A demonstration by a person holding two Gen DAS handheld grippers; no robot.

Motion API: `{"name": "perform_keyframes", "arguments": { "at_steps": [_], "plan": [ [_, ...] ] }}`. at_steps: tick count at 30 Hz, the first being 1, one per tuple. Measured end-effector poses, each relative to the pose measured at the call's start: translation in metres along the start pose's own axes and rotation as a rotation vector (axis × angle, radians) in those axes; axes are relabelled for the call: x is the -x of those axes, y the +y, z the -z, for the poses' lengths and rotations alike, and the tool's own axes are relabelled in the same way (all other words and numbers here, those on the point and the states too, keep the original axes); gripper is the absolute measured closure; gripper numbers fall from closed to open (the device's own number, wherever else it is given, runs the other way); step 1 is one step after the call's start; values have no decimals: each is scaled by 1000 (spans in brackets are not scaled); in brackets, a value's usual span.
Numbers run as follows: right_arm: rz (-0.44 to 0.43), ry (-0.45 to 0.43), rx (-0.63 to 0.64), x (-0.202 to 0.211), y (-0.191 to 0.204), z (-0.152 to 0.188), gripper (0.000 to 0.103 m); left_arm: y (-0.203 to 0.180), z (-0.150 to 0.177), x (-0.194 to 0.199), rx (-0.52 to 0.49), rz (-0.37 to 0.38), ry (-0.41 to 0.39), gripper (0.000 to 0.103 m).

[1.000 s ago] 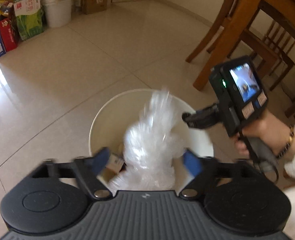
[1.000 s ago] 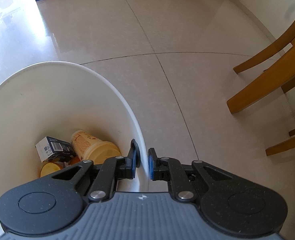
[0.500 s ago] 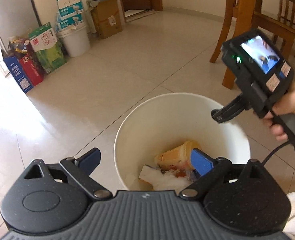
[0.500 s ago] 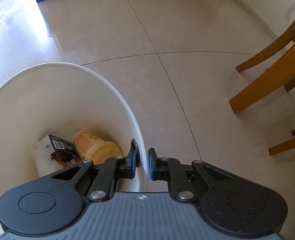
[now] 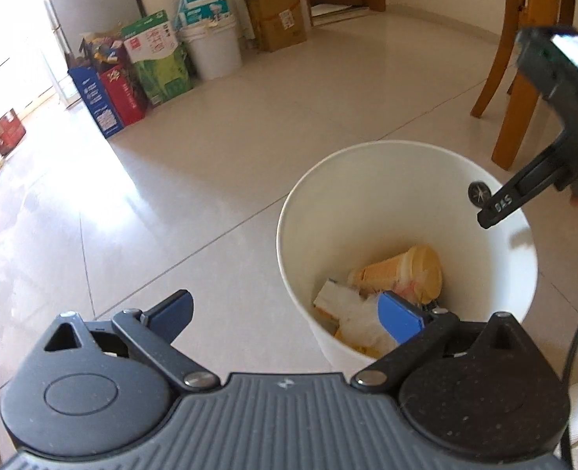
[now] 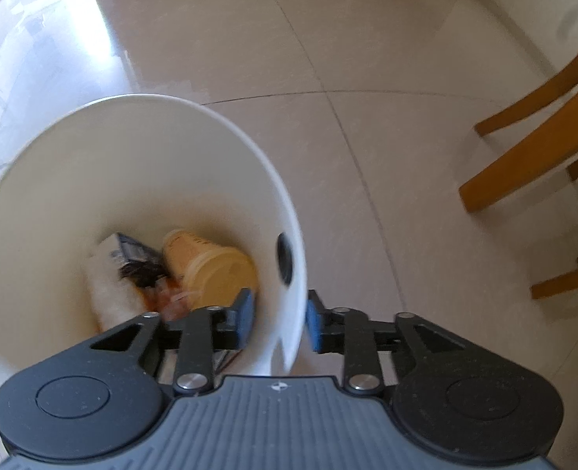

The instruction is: Collect trash

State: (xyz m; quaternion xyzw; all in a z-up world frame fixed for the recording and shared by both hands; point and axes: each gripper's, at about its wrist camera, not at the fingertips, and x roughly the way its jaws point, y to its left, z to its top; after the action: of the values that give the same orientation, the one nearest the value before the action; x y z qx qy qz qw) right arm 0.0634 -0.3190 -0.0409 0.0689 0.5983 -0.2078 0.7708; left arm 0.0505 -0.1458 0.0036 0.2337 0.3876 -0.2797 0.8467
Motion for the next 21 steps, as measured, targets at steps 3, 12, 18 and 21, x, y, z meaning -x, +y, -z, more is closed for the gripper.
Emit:
{"name": "perform_keyframes", "arguments": {
  "at_steps": [3, 12, 18, 21],
  "plan": [
    [-44, 4, -21, 11, 4, 5, 33, 0, 0, 2, 35, -2, 35, 3],
    [-43, 49, -33, 52, 21, 30, 10, 12, -2, 12, 207, 37, 166, 3],
    [-22, 27, -120, 90, 22, 53, 0, 11, 0, 27, 251, 22, 202, 3],
    [-26, 28, -156, 102, 22, 65, 0, 7, 0, 32, 232, -30, 224, 3]
  ]
}}
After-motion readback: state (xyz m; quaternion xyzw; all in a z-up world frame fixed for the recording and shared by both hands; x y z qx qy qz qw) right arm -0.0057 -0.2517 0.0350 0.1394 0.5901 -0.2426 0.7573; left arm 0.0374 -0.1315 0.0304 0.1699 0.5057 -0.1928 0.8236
